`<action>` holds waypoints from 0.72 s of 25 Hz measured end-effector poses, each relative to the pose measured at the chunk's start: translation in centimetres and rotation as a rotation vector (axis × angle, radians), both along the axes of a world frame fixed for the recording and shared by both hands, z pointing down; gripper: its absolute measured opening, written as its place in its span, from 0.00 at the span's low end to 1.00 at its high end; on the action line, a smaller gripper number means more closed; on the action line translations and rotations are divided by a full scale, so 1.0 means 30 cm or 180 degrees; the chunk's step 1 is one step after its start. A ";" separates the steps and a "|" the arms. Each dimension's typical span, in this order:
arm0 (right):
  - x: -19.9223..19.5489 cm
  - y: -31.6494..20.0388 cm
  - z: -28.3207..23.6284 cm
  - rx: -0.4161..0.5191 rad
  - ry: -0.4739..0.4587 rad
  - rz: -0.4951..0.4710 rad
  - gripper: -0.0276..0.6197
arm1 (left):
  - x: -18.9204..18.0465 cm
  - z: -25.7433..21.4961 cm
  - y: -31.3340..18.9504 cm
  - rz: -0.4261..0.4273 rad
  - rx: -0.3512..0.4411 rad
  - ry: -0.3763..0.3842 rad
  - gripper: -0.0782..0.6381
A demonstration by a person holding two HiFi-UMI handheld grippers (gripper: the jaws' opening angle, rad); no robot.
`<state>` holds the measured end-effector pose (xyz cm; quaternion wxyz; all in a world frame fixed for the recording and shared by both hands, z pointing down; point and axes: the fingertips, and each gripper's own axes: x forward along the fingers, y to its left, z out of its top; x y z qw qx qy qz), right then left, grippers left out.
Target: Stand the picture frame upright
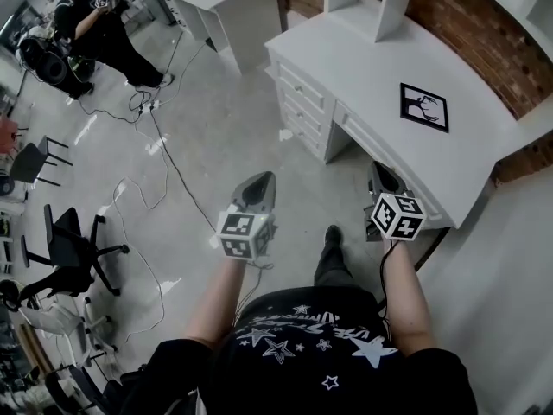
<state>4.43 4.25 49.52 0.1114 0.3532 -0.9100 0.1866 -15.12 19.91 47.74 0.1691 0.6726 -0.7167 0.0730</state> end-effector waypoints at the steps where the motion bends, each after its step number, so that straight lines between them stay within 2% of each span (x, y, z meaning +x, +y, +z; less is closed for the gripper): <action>1: -0.003 -0.039 0.005 -0.0033 -0.0010 0.0006 0.07 | -0.003 -0.002 -0.034 -0.0028 -0.0010 0.0022 0.13; 7: -0.005 -0.242 0.014 -0.0126 -0.0019 0.0029 0.07 | -0.010 0.003 -0.228 -0.0061 -0.0031 0.0095 0.13; 18: 0.044 -0.509 0.088 -0.0354 0.0043 0.0095 0.07 | 0.071 0.013 -0.541 0.0134 -0.0166 0.0048 0.13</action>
